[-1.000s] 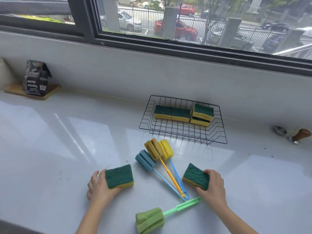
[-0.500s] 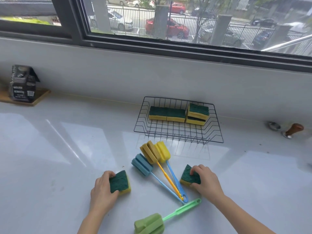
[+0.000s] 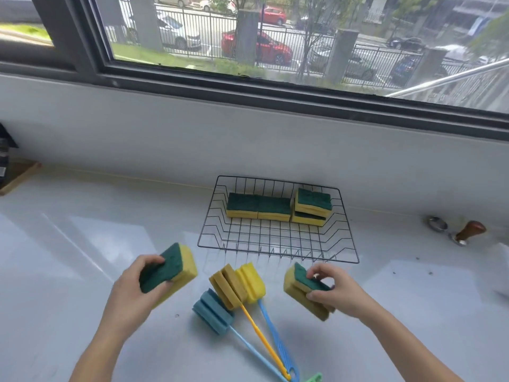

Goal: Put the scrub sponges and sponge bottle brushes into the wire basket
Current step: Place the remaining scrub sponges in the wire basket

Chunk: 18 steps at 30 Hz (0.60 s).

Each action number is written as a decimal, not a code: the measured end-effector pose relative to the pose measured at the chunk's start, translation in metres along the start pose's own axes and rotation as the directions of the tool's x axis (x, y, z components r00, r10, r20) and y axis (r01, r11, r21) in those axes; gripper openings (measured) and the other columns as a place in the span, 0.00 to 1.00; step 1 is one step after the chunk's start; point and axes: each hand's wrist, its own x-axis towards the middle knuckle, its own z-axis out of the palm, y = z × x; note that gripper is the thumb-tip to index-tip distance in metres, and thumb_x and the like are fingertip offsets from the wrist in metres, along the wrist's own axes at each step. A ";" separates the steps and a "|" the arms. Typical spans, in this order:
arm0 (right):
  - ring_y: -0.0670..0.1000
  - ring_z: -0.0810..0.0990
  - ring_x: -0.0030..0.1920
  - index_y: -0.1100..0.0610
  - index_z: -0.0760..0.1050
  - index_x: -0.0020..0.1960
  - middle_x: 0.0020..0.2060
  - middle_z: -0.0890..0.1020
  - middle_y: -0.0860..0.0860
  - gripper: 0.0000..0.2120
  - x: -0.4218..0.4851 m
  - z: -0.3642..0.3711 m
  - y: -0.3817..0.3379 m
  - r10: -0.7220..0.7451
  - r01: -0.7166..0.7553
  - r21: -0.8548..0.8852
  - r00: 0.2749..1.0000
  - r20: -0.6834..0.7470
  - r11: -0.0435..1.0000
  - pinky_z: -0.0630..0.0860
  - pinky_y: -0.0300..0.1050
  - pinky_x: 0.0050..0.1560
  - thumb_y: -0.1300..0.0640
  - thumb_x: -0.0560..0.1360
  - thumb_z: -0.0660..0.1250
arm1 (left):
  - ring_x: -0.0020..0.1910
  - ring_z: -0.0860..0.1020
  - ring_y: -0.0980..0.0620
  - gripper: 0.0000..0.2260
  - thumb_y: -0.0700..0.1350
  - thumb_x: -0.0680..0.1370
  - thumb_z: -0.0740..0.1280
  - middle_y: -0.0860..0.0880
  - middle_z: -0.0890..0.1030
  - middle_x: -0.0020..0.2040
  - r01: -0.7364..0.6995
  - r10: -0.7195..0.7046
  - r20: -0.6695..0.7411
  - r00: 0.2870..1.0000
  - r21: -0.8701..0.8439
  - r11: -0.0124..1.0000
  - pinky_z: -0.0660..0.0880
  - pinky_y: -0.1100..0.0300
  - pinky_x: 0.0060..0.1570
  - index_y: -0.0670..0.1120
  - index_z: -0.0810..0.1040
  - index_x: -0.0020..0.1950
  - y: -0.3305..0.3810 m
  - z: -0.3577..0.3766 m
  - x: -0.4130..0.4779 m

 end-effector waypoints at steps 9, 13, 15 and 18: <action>0.50 0.69 0.58 0.46 0.71 0.50 0.53 0.75 0.45 0.17 0.117 -0.029 -0.075 -0.268 0.243 -0.145 0.944 -0.191 0.959 0.73 0.49 0.55 0.62 0.68 0.72 | 0.59 0.73 0.48 0.18 0.34 0.66 0.71 0.52 0.78 0.57 -0.342 0.320 0.137 0.938 0.193 0.920 0.70 0.52 0.59 0.48 0.76 0.54 0.067 0.102 0.154; 0.50 0.67 0.60 0.48 0.71 0.55 0.56 0.77 0.45 0.19 0.176 -0.028 -0.083 -0.353 0.251 -0.416 0.917 -0.188 0.874 0.70 0.50 0.57 0.62 0.68 0.71 | 0.61 0.72 0.48 0.19 0.37 0.66 0.70 0.51 0.78 0.59 -0.399 0.346 0.215 0.913 0.298 0.867 0.70 0.52 0.59 0.49 0.76 0.55 0.063 0.142 0.209; 0.53 0.67 0.61 0.50 0.71 0.55 0.58 0.77 0.47 0.19 0.200 -0.027 -0.080 -0.364 0.233 -0.526 0.917 -0.160 0.818 0.71 0.52 0.57 0.62 0.69 0.71 | 0.61 0.73 0.48 0.18 0.37 0.67 0.70 0.50 0.78 0.59 -0.416 0.346 0.252 0.903 0.321 0.851 0.72 0.50 0.59 0.48 0.76 0.55 0.055 0.154 0.230; 0.54 0.67 0.62 0.50 0.70 0.57 0.61 0.76 0.49 0.19 0.230 -0.023 -0.071 -0.357 0.217 -0.616 0.927 -0.111 0.757 0.71 0.52 0.56 0.63 0.69 0.71 | 0.60 0.73 0.47 0.18 0.38 0.67 0.70 0.50 0.78 0.58 -0.447 0.346 0.308 0.886 0.372 0.813 0.73 0.47 0.57 0.49 0.75 0.55 0.041 0.166 0.250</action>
